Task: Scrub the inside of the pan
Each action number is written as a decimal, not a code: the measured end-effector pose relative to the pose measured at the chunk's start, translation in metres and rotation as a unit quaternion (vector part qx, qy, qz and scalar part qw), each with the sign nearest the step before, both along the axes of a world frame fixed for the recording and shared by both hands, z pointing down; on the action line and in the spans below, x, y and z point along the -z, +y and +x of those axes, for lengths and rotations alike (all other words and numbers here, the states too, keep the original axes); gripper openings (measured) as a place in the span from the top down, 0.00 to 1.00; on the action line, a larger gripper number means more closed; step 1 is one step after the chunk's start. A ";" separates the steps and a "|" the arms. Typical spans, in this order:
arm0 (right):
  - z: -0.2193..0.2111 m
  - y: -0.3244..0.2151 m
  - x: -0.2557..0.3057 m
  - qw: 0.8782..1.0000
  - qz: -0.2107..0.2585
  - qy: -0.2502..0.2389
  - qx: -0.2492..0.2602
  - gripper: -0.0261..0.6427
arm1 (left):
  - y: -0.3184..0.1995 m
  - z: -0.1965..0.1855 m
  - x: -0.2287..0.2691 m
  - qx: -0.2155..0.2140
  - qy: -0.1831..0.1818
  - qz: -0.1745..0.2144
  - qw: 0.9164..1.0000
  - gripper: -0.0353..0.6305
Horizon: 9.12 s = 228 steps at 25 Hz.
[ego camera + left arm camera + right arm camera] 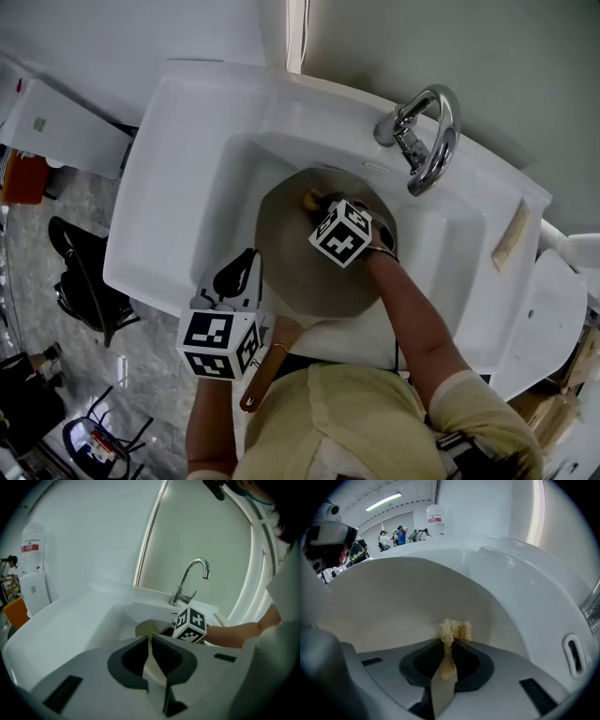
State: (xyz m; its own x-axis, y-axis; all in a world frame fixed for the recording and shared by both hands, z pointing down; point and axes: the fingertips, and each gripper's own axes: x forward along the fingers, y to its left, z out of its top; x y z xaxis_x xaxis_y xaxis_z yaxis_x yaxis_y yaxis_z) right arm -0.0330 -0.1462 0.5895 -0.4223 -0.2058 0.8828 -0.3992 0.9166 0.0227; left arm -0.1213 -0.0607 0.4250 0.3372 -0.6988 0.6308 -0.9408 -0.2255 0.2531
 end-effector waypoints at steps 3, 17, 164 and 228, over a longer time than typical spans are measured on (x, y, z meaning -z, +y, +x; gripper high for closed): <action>-0.006 0.008 0.001 1.000 -0.006 -0.003 0.024 0.85 | 0.002 0.004 0.000 -0.009 0.001 -0.003 1.000 0.84; -0.038 0.047 0.015 0.993 -0.044 -0.039 0.102 0.85 | 0.017 0.033 0.004 -0.081 0.030 -0.009 0.996 0.84; 0.057 0.086 0.002 0.976 -0.207 0.053 0.029 0.85 | 0.031 0.080 -0.006 -0.170 -0.011 -0.046 0.984 0.84; 0.025 0.181 0.134 0.880 -0.387 -0.226 0.158 0.85 | 0.062 0.075 0.025 -0.195 -0.022 -0.003 0.981 0.84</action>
